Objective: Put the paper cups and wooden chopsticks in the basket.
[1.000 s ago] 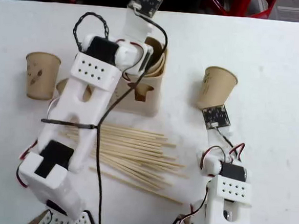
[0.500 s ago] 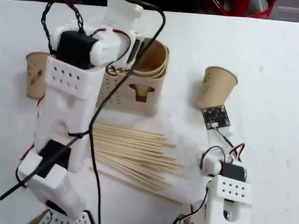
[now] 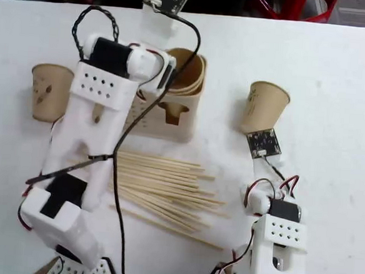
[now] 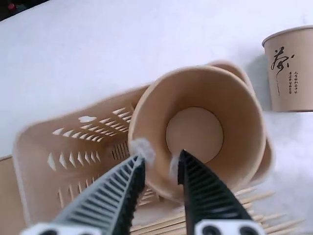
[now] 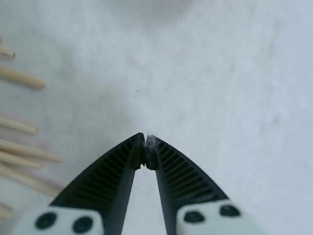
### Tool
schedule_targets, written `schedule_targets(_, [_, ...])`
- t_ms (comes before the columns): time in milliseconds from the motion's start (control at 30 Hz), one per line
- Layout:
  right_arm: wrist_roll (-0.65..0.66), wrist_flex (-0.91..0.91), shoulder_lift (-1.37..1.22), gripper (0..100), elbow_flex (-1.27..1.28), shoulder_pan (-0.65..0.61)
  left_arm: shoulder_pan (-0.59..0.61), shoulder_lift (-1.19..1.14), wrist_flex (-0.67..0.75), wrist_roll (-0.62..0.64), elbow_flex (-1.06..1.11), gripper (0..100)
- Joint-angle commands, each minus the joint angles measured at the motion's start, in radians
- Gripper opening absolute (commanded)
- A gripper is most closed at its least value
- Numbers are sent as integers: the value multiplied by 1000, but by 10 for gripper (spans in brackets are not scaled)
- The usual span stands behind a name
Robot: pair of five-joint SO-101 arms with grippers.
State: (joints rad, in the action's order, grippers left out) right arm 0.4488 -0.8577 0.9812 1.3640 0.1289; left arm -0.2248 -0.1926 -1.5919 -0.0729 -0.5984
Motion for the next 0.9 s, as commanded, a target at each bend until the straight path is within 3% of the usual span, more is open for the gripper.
schedule_targets(0, [-9, 7, 16, 18, -6, 7, -16, 15, -3, -20, -87, 128])
schedule_targets(267, [-2, 5, 7, 19, -44, 8, 39, 27, -201, -21, -641, 128])
schedule_targets(433, [87, -82, 4, 107, -216, 30, 239, 154, -201, -20, -664, 128])
schedule_targets(600, [112, -245, -91, 118, -546, 62, 475, 364, -201, -20, -293, 128])
schedule_targets(733, [109, -309, -378, 119, -845, 54, 507, 552, -176, -23, 239, 132])
schedule_targets(867, [81, -367, -731, 122, -1203, 18, 512, 720, 71, -18, 812, 133])
